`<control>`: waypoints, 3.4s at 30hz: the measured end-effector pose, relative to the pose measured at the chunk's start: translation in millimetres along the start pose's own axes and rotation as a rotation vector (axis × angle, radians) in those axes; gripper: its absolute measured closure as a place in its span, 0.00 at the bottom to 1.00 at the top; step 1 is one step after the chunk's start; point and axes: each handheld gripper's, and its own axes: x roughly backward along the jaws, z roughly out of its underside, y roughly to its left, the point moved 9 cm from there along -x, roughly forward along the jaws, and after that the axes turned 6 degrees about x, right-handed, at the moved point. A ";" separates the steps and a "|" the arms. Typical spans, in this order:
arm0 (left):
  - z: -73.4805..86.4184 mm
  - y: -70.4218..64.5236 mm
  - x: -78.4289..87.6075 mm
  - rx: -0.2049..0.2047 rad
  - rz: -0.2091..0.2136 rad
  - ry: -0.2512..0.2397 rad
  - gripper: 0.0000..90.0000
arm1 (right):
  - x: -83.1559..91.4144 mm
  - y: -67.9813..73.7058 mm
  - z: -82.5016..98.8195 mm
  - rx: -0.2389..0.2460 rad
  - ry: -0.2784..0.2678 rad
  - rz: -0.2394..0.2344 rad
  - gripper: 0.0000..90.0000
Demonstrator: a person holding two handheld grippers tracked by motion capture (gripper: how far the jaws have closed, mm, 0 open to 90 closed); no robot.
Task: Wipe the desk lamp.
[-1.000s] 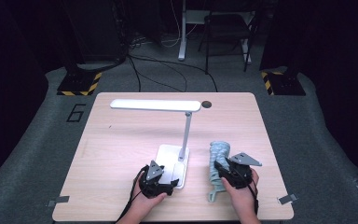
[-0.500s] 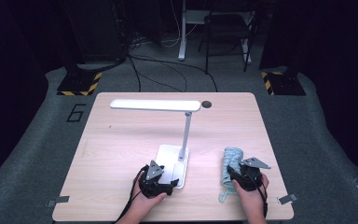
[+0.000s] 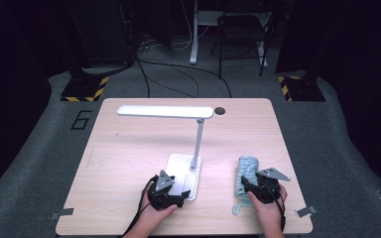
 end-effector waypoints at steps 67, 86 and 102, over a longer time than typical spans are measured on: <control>-17.6 24.7 34.8 0.011 0.034 -0.009 0.30 | -3.7 152.9 -147.1 0.251 -0.190 -0.224 0.46; -17.6 44.0 38.4 0.036 -0.006 -0.010 0.30 | -19.6 160.3 -161.7 0.198 -0.186 -0.206 0.67; -16.3 56.7 40.9 0.054 -0.038 -0.011 0.30 | -15.5 164.7 -159.6 0.268 -0.179 -0.227 0.69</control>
